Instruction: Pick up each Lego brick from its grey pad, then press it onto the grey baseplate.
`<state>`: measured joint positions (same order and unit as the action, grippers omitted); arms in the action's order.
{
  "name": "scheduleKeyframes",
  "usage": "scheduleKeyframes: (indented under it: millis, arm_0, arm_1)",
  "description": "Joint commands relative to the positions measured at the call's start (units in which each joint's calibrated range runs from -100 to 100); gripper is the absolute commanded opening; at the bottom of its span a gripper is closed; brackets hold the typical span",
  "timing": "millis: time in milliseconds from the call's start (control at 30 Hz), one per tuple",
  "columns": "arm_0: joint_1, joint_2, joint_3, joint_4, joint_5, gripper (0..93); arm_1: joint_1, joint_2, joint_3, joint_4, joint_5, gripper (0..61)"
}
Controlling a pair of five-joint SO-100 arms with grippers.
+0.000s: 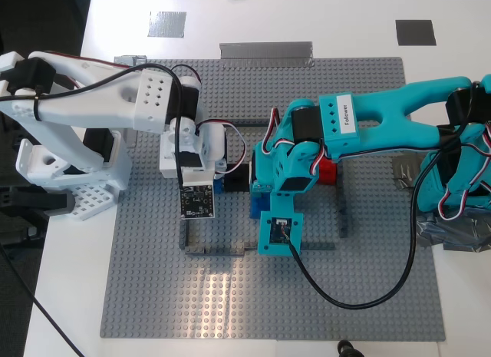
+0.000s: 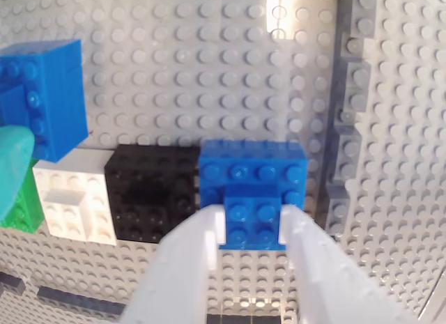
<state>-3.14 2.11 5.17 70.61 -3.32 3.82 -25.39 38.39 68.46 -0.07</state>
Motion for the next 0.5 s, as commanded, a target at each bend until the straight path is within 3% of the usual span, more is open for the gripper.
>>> scheduleKeyframes:
  millis: [0, 467]
  arm_0:
    - [0.6, 0.2, -0.8, -1.3, -0.3, 0.0]
    - [1.5, 0.5, -0.2, -2.0, -0.2, 0.0]
  arm_1:
    - [-0.4, -0.2, -0.1, -0.7, -0.4, 0.1]
    - [-1.6, 0.2, 2.3, -2.9, -1.3, 0.1]
